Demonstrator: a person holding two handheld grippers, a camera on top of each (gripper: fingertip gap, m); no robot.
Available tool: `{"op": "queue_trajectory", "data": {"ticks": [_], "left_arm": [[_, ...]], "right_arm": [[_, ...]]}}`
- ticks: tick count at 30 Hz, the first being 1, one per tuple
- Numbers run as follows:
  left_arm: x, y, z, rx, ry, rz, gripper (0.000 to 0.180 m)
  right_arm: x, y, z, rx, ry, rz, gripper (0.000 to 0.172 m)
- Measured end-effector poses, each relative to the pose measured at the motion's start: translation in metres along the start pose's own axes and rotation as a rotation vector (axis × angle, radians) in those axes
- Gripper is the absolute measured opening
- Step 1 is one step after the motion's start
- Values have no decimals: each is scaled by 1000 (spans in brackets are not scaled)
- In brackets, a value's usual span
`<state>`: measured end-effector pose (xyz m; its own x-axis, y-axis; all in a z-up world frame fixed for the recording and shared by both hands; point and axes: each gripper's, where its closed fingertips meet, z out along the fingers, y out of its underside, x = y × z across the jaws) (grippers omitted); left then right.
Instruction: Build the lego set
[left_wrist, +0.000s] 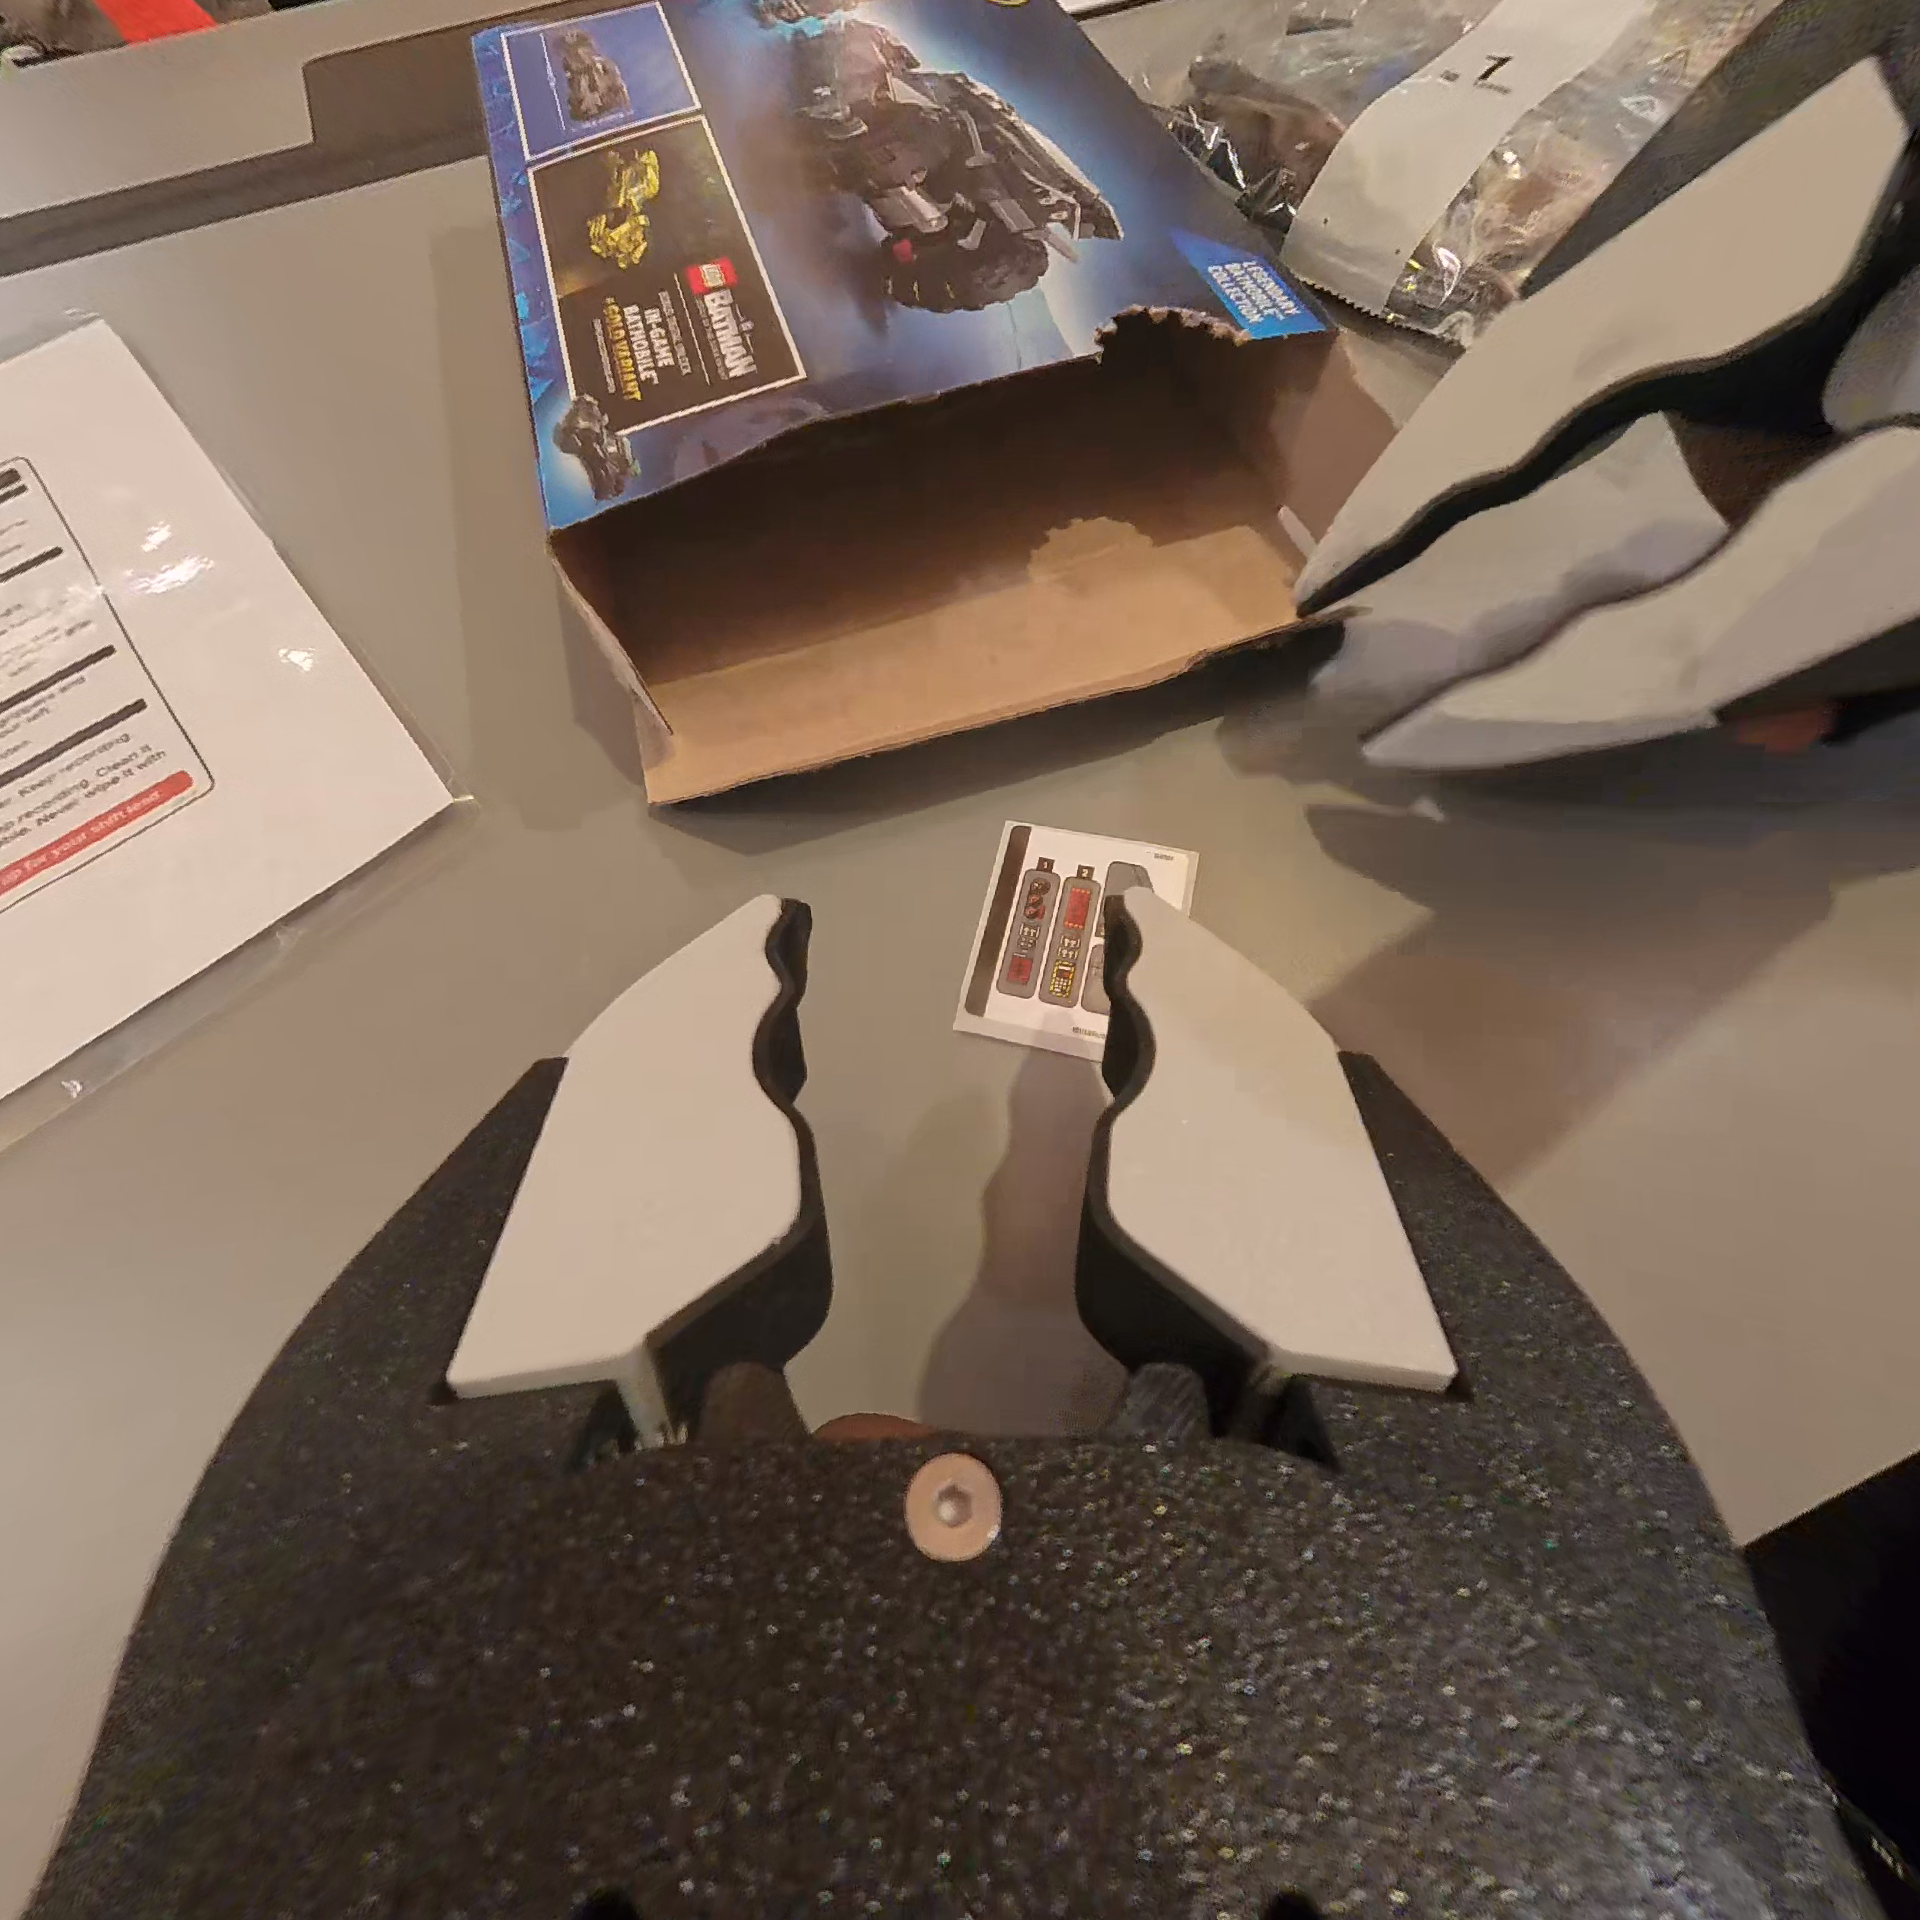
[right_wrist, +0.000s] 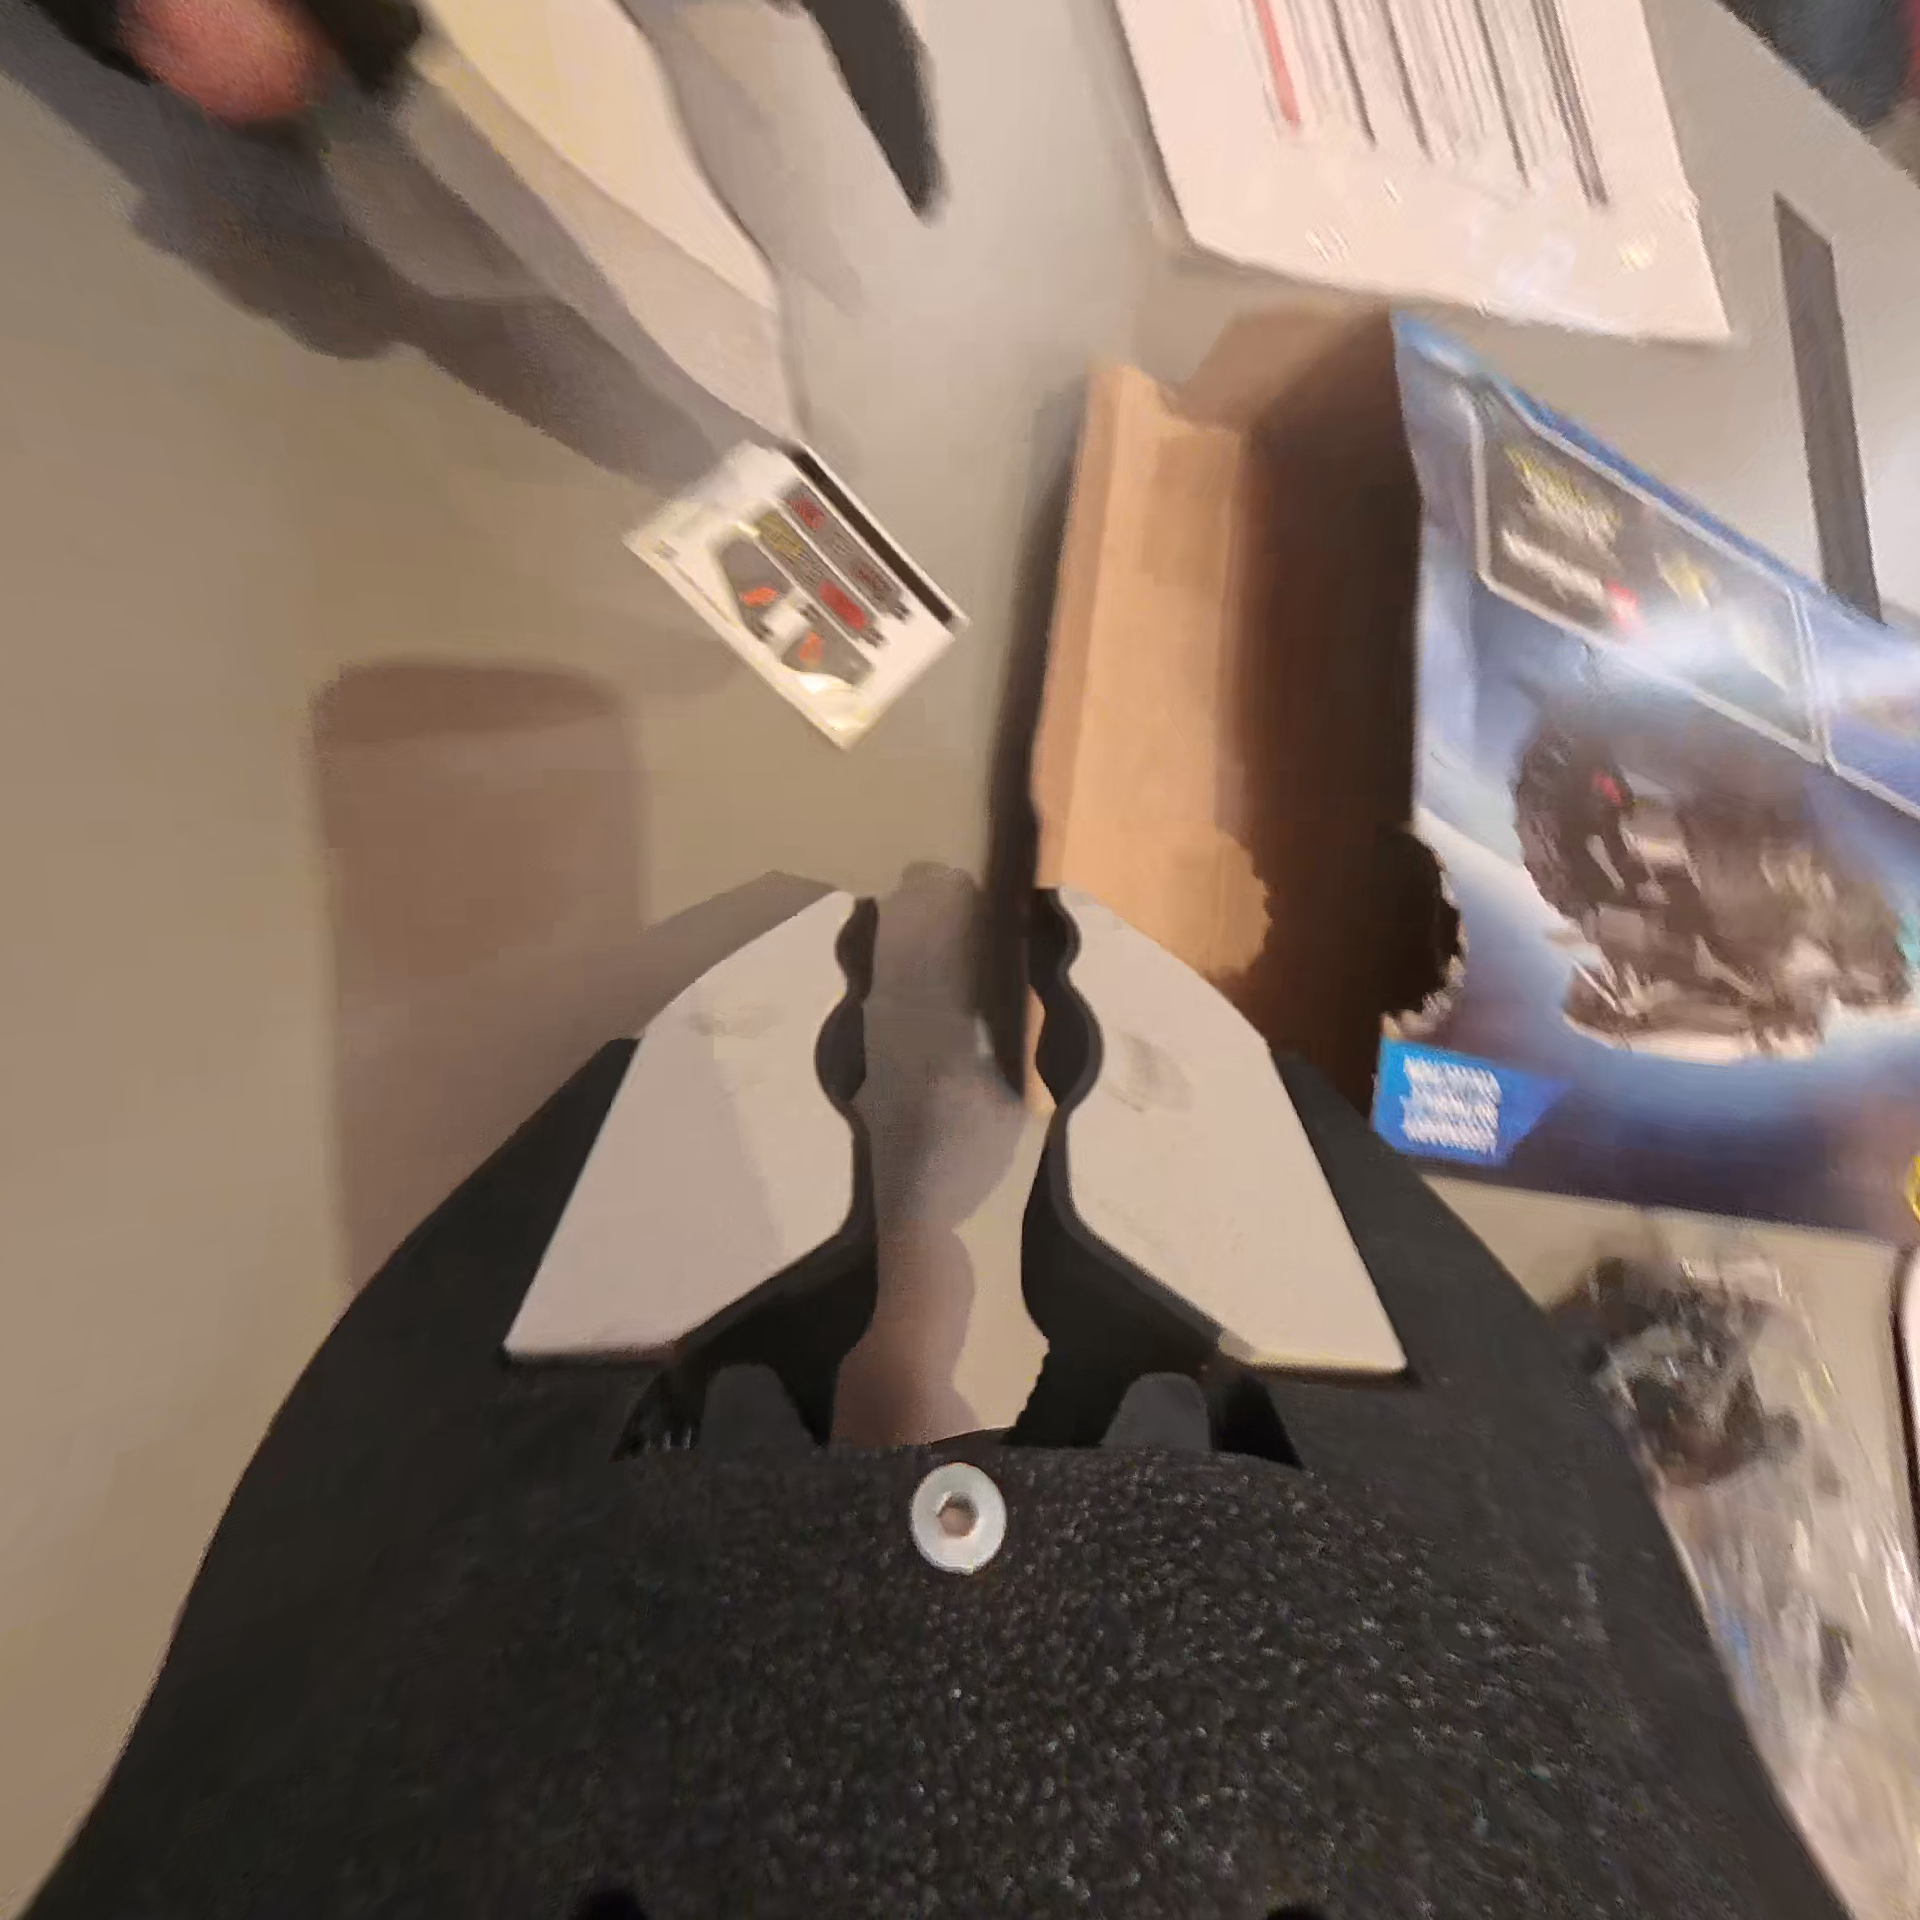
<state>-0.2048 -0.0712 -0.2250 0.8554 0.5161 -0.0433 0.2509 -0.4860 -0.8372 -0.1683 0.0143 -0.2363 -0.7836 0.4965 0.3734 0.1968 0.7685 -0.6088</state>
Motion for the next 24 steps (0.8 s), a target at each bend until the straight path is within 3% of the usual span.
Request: {"op": "queue_trajectory", "data": {"ticks": [7,11,16,24], "left_arm": [[-1,13,-6,-73,-5,43,55],[-8,-2,-15,-3,-29,-8,54],[-6,-15,-27,49,-29,-4,54],[-1,-16,-25,46,-13,0,53]], "right_arm": [[-45,-34,24,58,-190,-89,45],[-47,-50,37,64,-237,-60,57],[-54,-47,47,-16,-368,43,73],[-66,-46,39,-64,-469,137,75]]}}
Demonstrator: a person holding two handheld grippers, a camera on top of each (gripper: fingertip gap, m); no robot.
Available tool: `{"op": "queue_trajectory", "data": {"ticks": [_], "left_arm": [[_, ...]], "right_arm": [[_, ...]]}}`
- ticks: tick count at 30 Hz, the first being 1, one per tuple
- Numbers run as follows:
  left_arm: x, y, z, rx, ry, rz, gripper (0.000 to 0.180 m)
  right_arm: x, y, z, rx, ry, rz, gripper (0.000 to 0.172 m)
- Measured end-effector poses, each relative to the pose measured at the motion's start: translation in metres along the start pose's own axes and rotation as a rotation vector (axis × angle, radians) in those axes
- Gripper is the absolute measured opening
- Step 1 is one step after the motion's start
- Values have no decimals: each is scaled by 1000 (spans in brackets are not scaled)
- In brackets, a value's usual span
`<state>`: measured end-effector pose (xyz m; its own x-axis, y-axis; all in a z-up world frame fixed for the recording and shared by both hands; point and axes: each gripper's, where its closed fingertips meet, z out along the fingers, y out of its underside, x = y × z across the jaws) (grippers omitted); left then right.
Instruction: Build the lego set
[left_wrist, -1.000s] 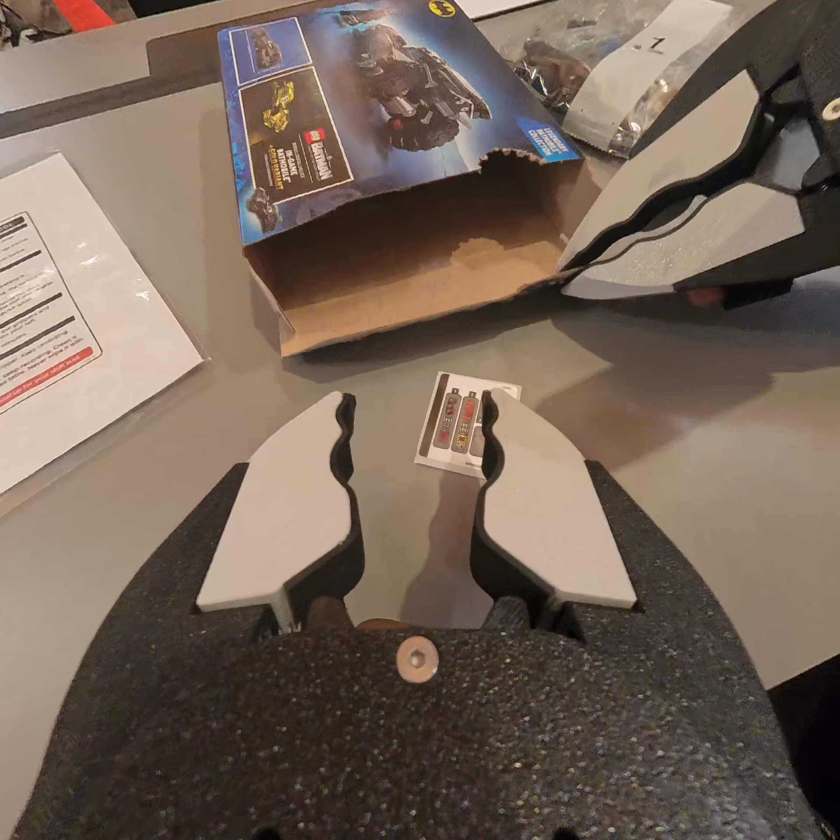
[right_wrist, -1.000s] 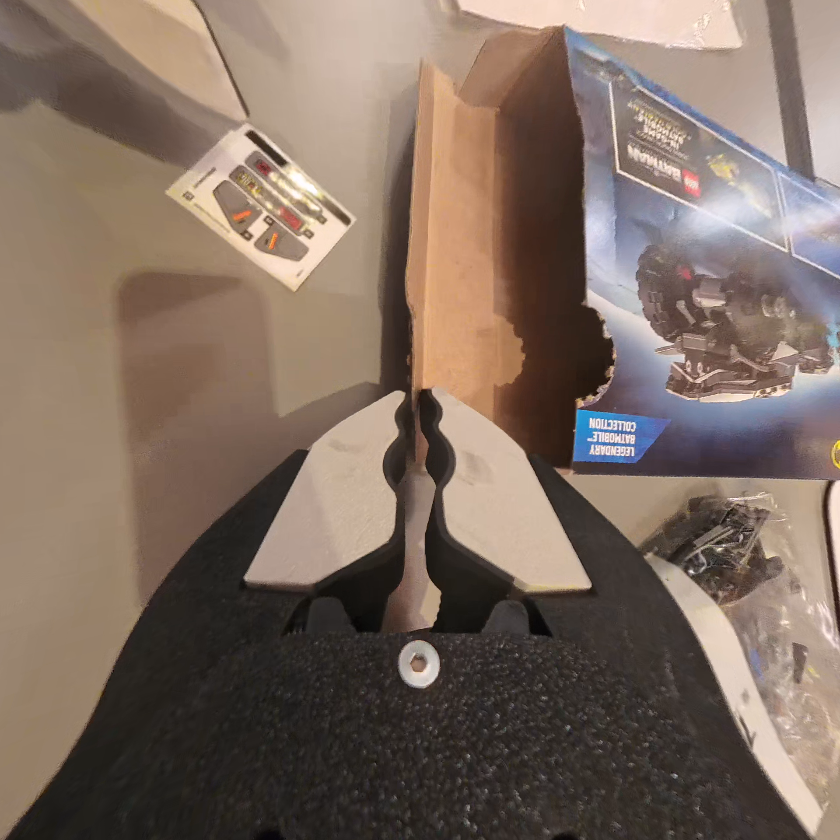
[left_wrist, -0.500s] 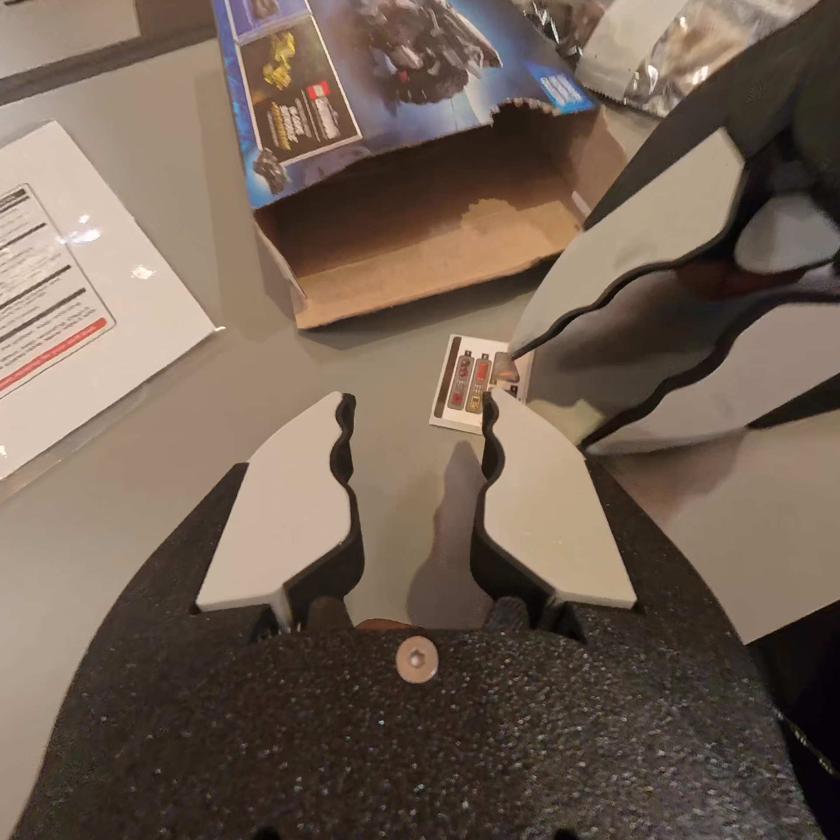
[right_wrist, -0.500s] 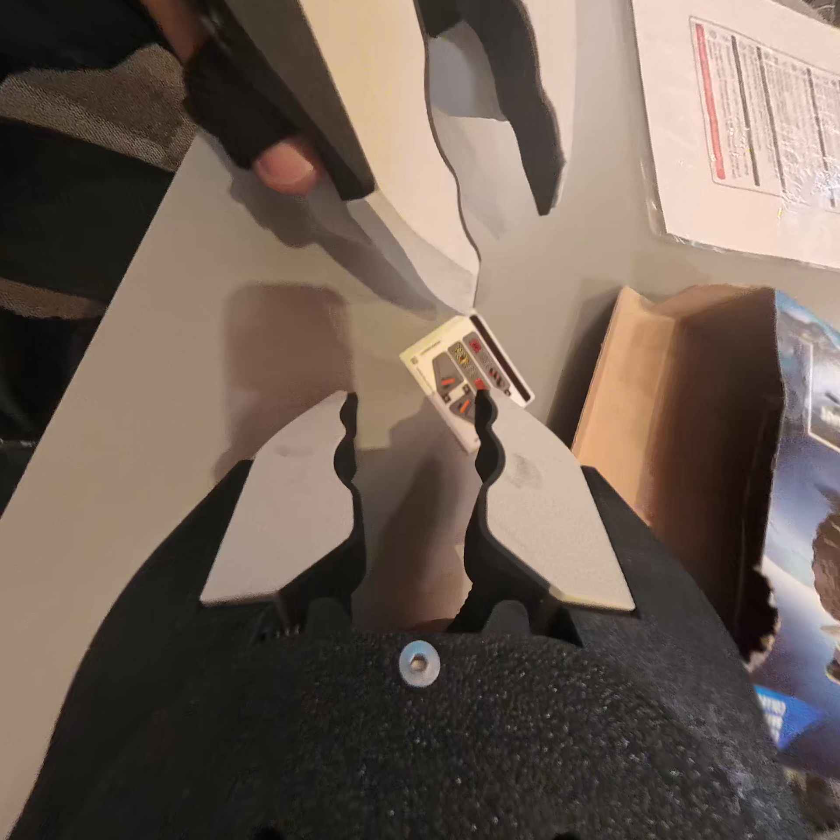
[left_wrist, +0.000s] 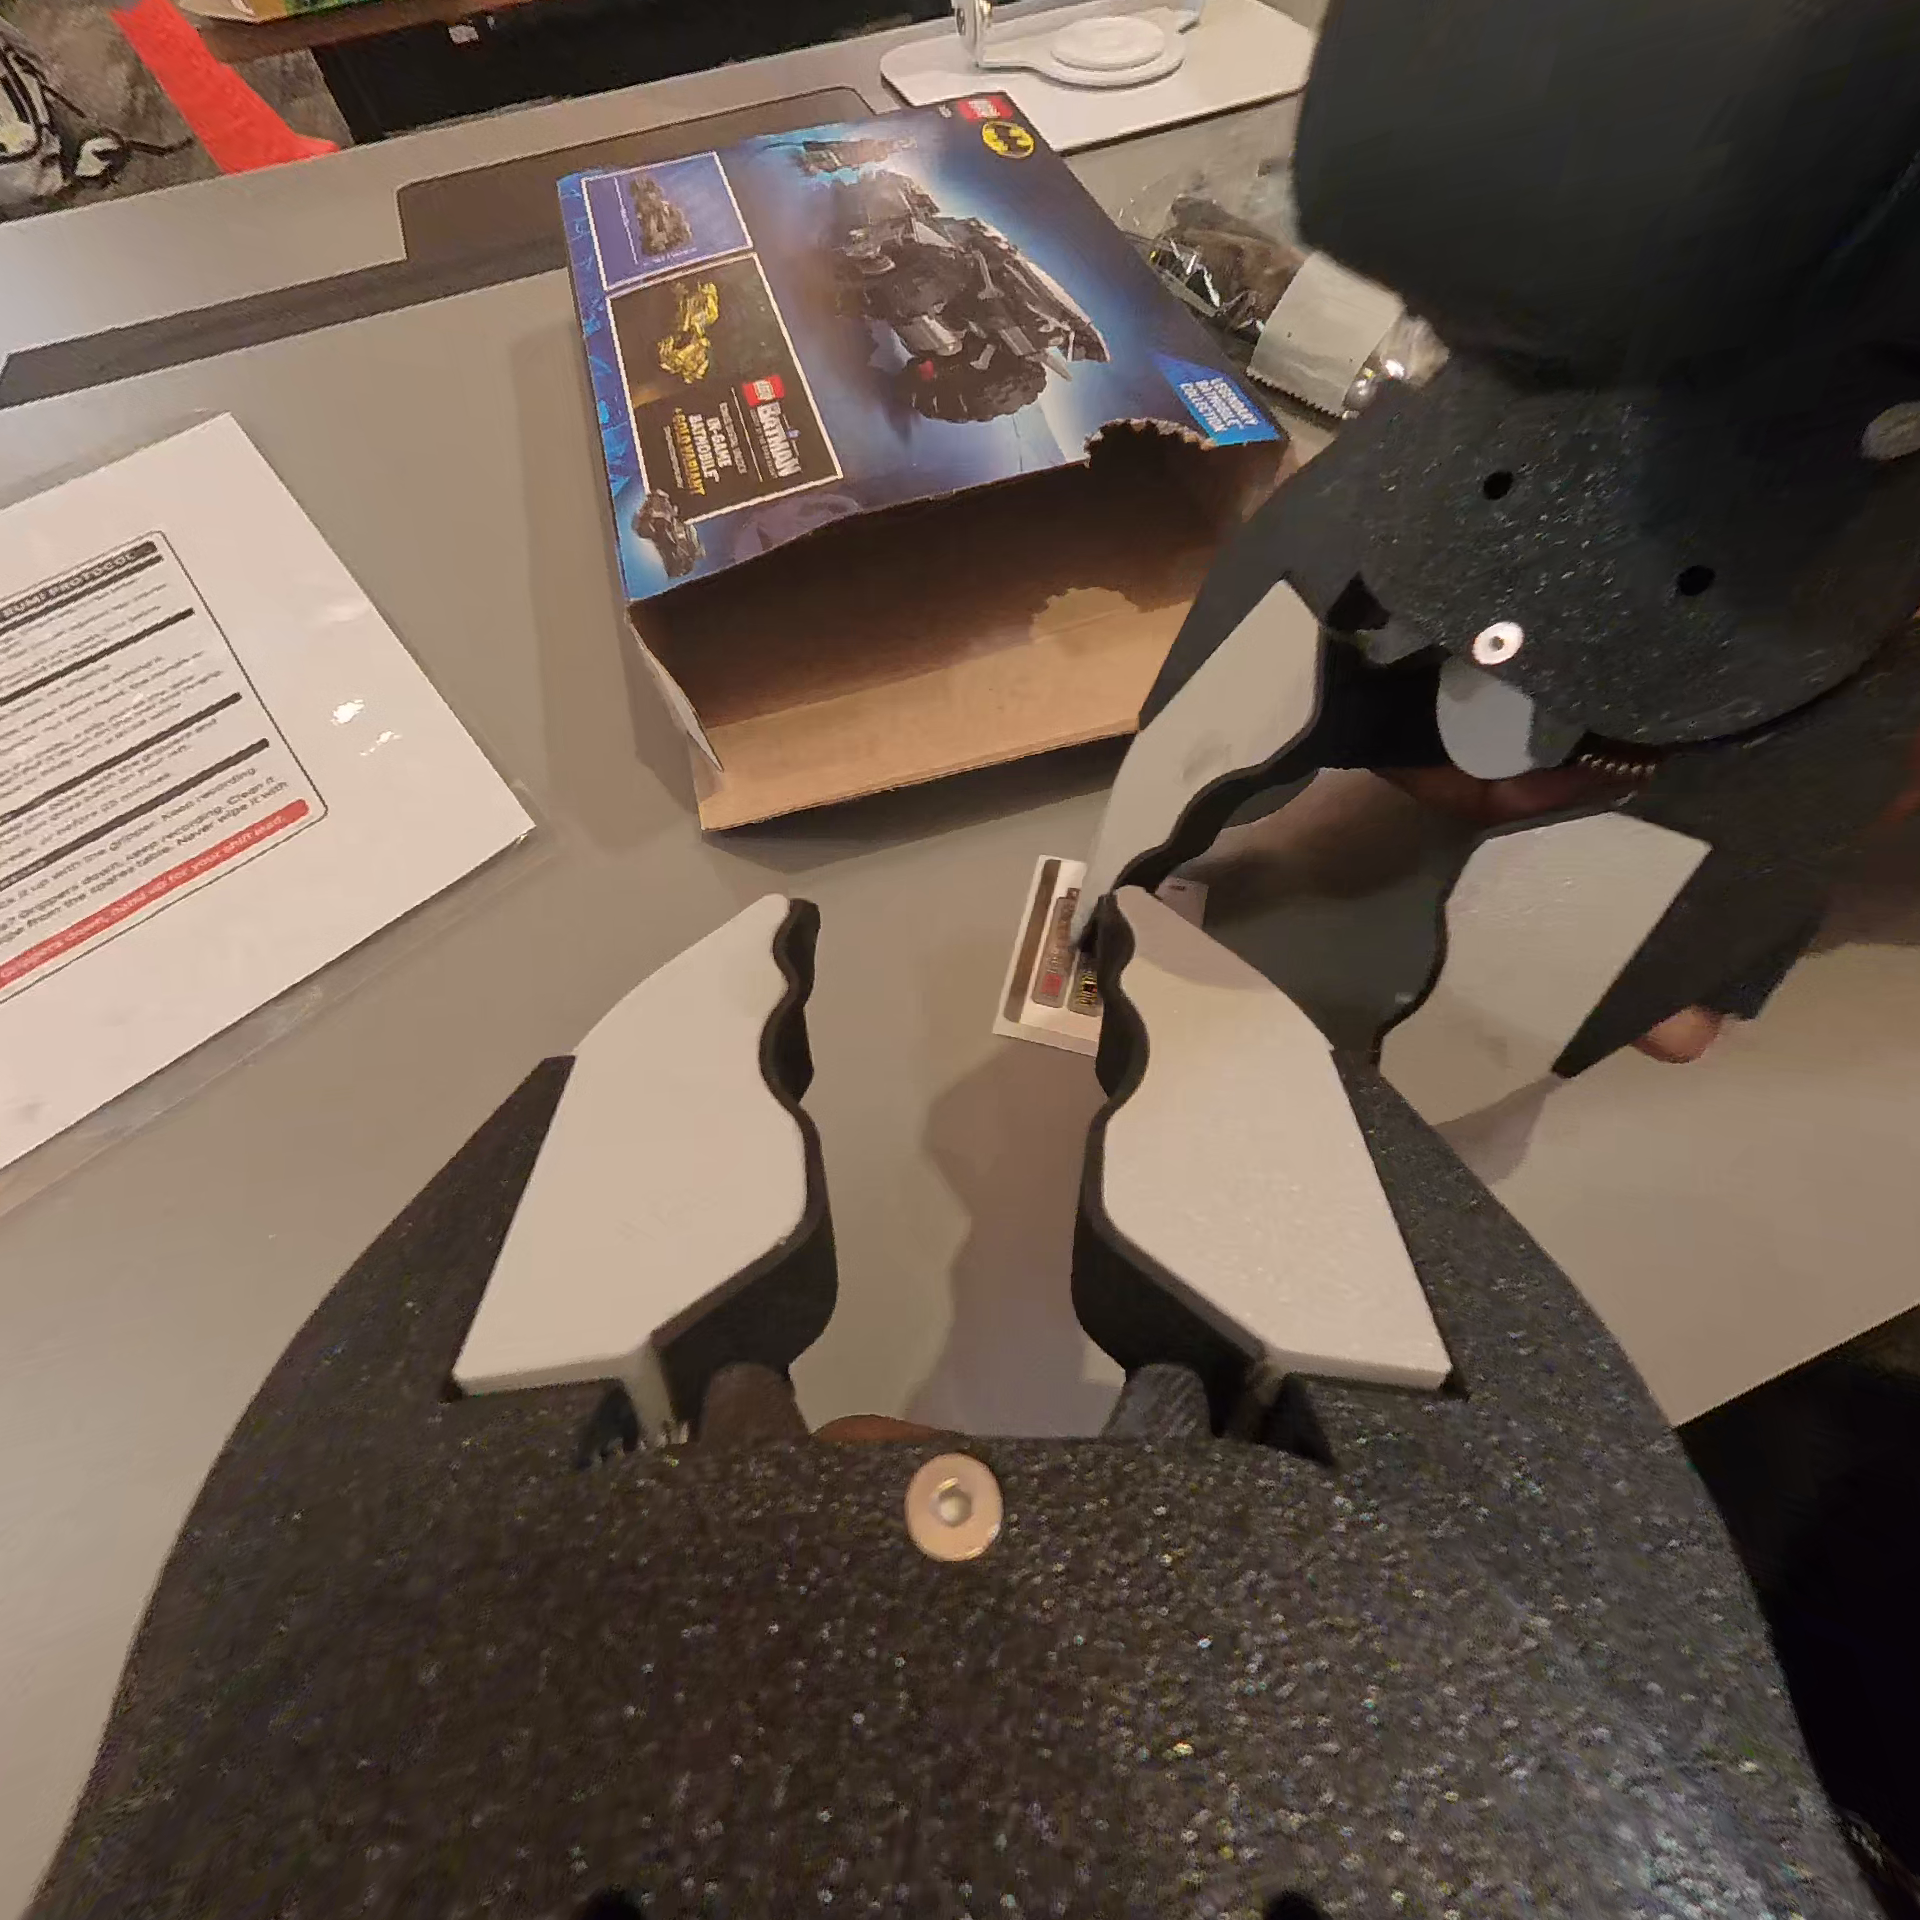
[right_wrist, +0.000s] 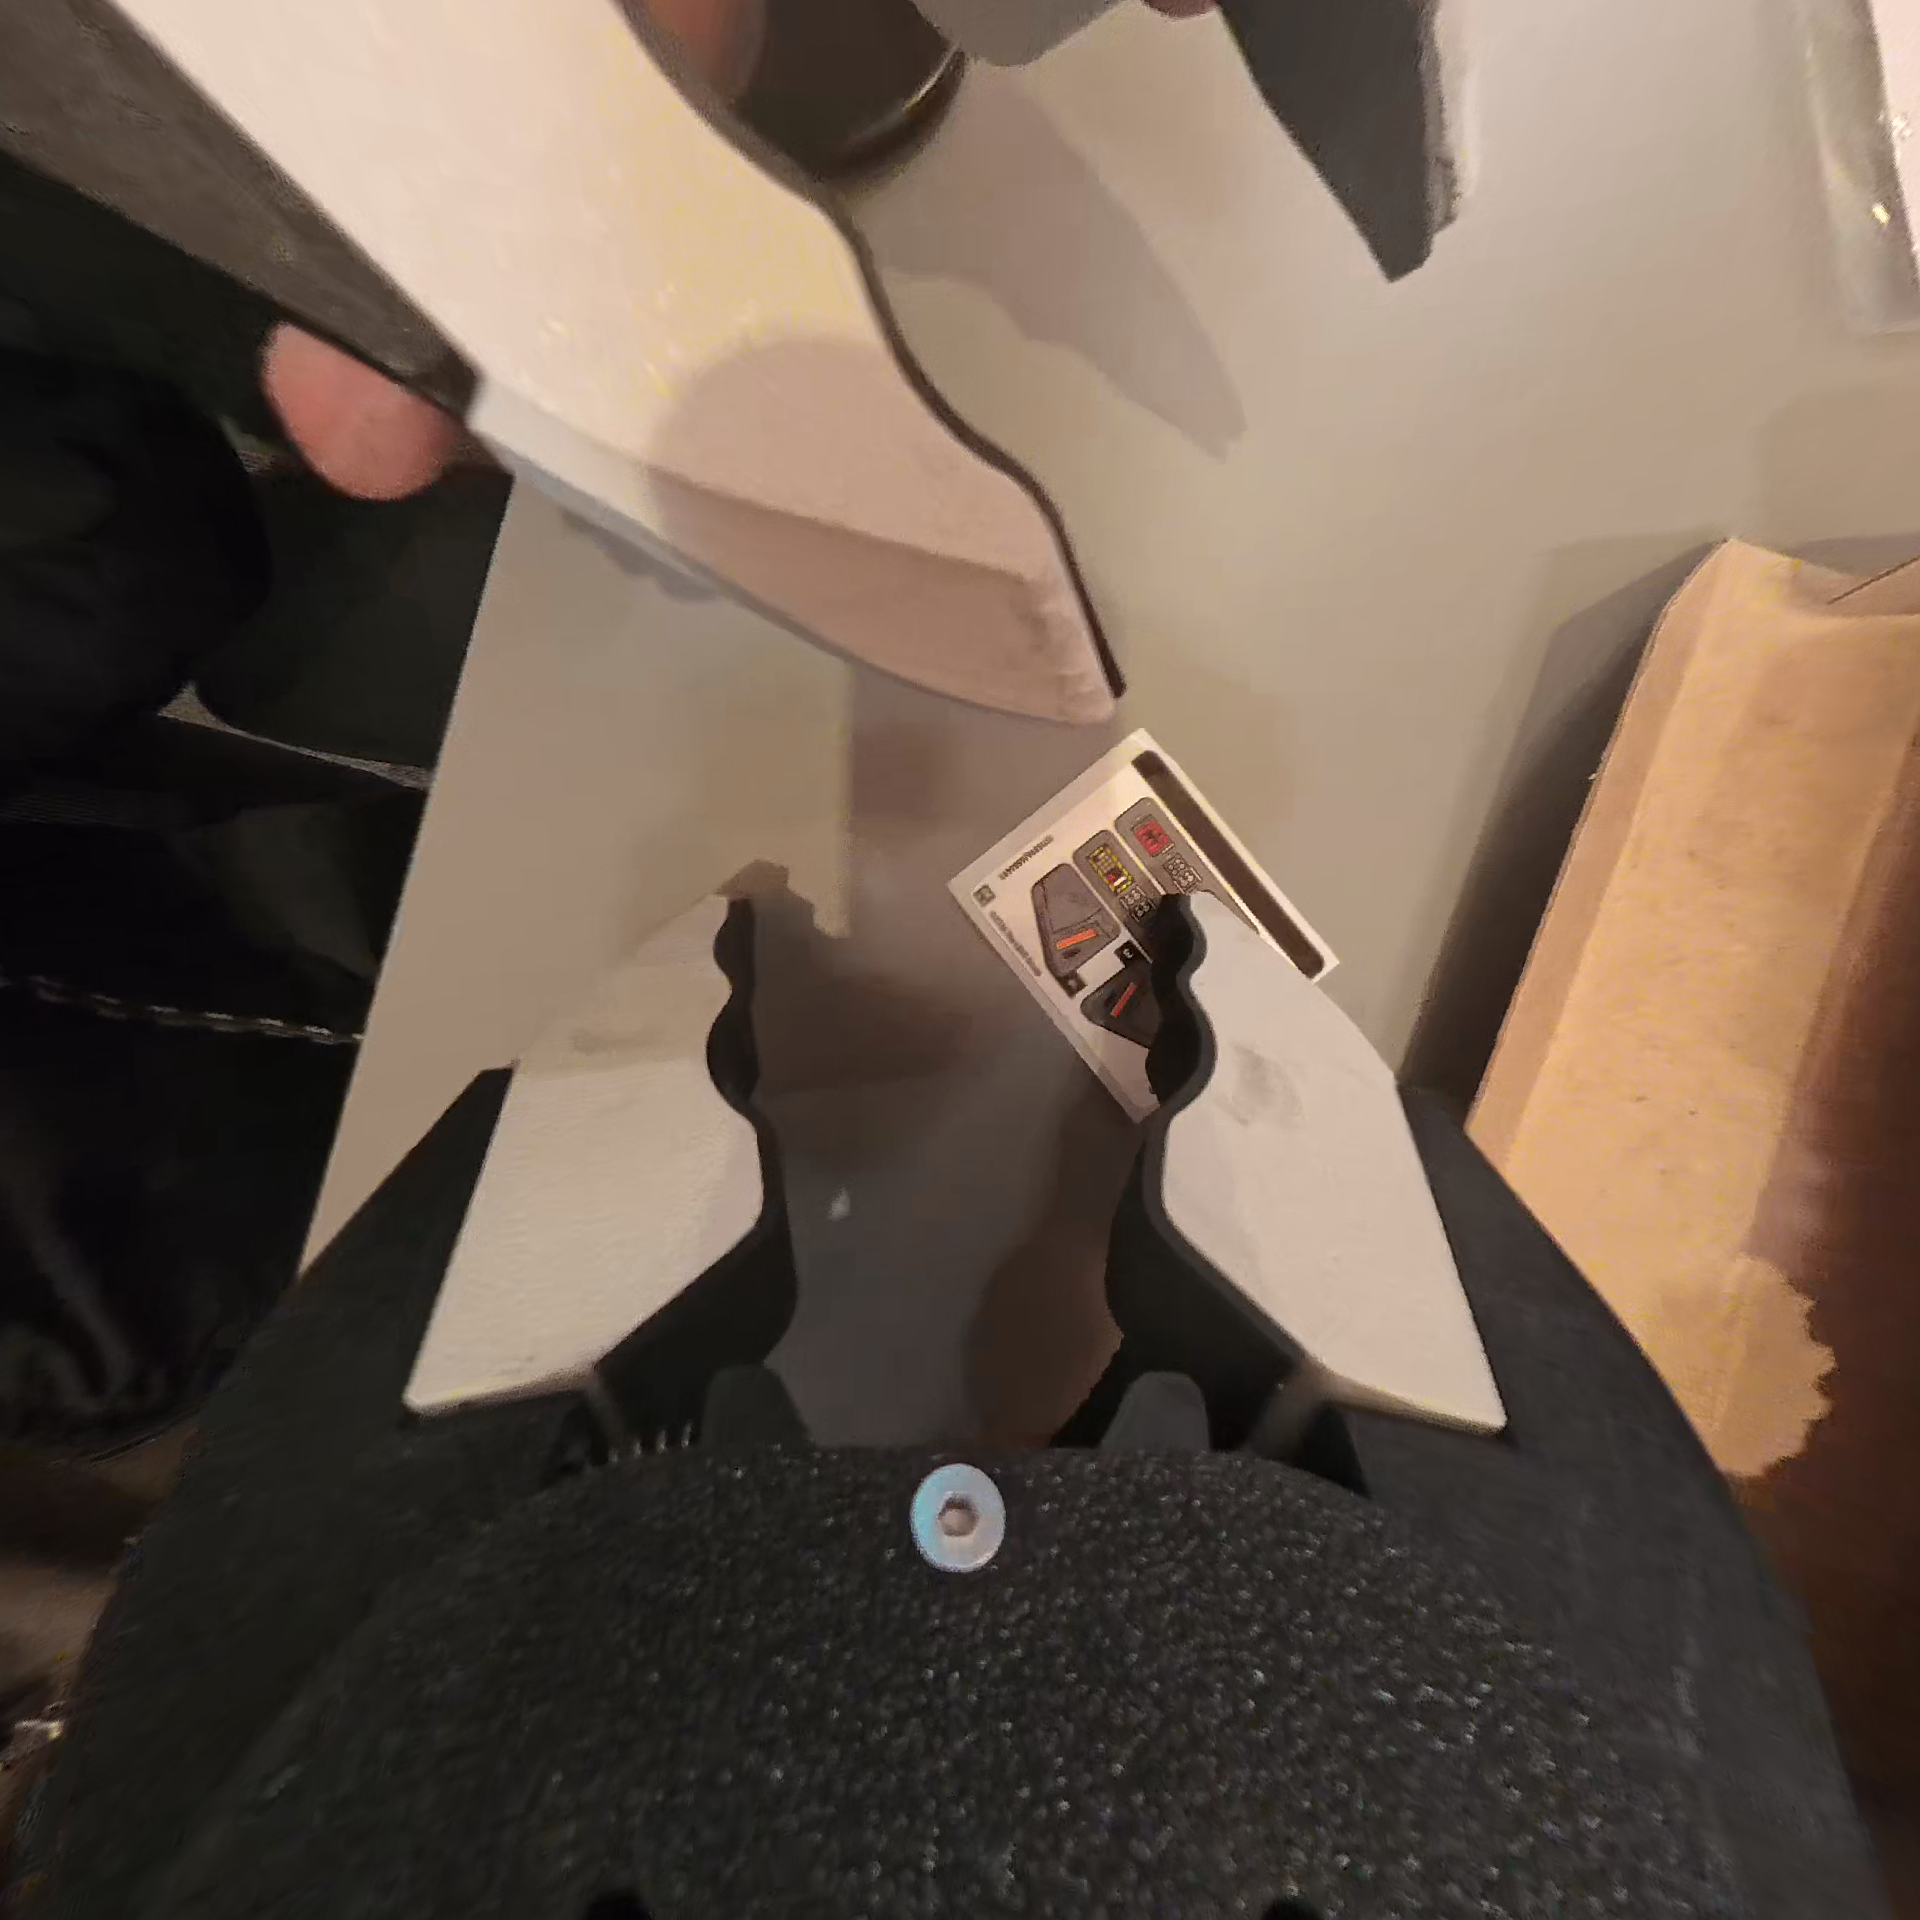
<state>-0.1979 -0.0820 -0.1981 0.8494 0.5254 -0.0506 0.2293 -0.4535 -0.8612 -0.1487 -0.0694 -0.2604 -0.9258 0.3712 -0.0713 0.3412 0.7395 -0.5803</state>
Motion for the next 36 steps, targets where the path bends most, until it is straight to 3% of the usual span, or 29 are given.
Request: {"op": "queue_trajectory", "data": {"ticks": [5,15,23,30,36], "left_arm": [[5,21,5,-108,19,78,53],[50,55,14,-270,254,275,49],[77,68,-22,-275,358,588,52],[85,81,-48,-190,311,863,48],[103,93,-50,-107,243,1101,49]], "right_arm": [[-10,10,-7,10,0,-5,68],[-47,34,-22,33,-27,-5,61],[-86,25,-13,58,-93,-51,61],[-99,17,-7,79,-111,-55,60],[-108,17,-7,84,-135,-88,60]]}}
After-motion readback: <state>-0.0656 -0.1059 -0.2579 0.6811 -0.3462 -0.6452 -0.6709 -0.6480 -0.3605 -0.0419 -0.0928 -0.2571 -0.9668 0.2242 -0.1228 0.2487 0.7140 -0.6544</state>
